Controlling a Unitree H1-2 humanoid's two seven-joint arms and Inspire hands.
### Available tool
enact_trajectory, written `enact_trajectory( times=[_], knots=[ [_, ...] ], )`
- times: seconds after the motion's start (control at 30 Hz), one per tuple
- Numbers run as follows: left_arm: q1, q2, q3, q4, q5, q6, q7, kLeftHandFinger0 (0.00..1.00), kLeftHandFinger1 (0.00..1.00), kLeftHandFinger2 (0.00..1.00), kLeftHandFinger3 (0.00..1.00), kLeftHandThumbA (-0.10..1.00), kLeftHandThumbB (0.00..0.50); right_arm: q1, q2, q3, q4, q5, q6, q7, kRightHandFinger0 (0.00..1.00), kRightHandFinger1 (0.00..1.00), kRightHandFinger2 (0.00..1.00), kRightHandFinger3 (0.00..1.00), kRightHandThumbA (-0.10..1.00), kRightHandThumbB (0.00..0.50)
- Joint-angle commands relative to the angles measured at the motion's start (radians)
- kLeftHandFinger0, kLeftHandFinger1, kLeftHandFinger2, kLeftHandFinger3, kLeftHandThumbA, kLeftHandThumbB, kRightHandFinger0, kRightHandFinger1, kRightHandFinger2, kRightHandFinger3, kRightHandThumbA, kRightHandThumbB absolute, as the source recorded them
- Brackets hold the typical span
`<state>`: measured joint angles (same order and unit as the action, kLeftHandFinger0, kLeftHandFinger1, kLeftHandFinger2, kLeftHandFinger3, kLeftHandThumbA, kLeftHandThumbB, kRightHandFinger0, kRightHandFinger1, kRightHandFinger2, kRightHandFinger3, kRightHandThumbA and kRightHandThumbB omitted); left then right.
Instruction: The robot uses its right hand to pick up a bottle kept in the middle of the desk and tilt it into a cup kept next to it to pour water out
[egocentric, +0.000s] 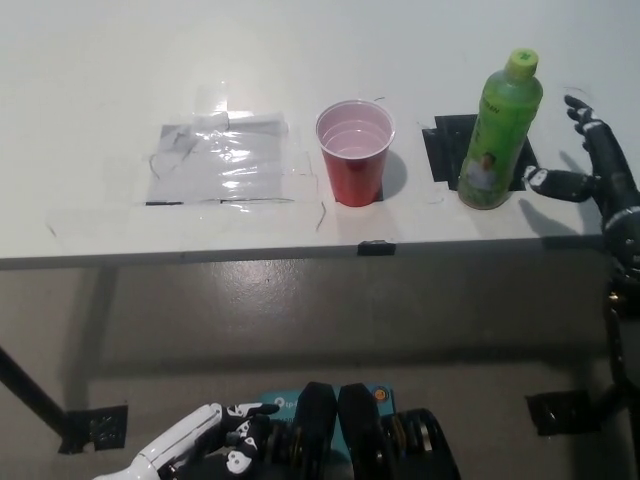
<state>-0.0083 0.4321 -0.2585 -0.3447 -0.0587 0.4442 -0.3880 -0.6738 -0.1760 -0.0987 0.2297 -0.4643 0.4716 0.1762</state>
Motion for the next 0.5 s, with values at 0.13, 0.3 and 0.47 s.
enact_trajectory(
  times=[0.13,0.3,0.47],
  knots=[
    [-0.011,0.008,-0.001,-0.029,0.008,0.004,-0.017,0.87,0.95,0.9,1.0,1.0,0.5,-0.034,0.007,0.035,-0.087,-0.085,-0.002,0.082,1.0,1.0,1.0,1.0,0.68,0.5],
    [-0.014,0.009,-0.002,-0.03,0.005,0.014,-0.021,0.87,0.96,0.92,1.0,1.0,0.5,-0.037,0.005,0.032,-0.078,-0.097,-0.002,0.101,1.0,1.0,1.0,1.0,0.67,0.5],
    [-0.015,0.007,-0.003,-0.023,0.006,0.004,-0.023,0.88,0.95,0.89,1.0,1.0,0.5,-0.062,0.006,0.032,-0.01,-0.097,-0.002,0.091,1.0,1.0,1.0,1.0,0.65,0.5]
  ],
)
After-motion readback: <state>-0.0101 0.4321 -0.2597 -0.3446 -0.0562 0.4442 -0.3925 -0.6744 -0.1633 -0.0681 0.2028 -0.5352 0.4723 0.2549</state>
